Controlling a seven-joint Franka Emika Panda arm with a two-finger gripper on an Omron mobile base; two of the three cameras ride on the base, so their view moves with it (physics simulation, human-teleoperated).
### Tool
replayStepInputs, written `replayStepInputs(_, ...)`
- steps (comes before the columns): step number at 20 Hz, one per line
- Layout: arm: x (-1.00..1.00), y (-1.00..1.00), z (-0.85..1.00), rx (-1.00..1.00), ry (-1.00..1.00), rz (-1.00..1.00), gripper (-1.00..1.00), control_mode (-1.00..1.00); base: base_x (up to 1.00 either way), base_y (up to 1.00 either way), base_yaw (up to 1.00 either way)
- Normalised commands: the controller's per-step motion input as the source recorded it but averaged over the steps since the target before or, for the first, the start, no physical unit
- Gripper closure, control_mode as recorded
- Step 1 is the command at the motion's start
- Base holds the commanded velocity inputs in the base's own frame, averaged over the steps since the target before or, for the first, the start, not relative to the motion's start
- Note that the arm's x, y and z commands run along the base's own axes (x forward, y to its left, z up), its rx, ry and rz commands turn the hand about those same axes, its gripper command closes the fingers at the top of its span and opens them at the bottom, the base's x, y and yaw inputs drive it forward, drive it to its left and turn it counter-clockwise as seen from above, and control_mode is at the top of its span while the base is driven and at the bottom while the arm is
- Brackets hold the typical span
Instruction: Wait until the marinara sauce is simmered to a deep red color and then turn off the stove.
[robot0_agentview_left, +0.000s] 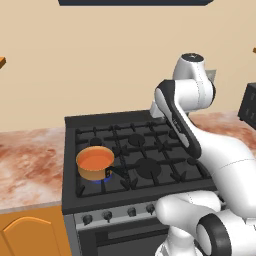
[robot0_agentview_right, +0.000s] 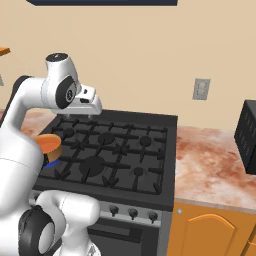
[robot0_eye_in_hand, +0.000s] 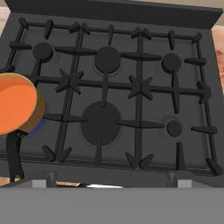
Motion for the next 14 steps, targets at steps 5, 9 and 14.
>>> replayStepInputs(5,0.00,0.00,0.00,0.00,0.00,0.00,-1.00,-1.00,0.00,0.00,0.00)
replayStepInputs(9,0.00,0.00,0.00,0.00,0.00,0.00,-1.00,-1.00,0.00,0.00,0.00)
replayStepInputs(14,0.00,0.00,0.00,0.00,0.00,0.00,-1.00,-1.00,0.00,0.00,0.00)
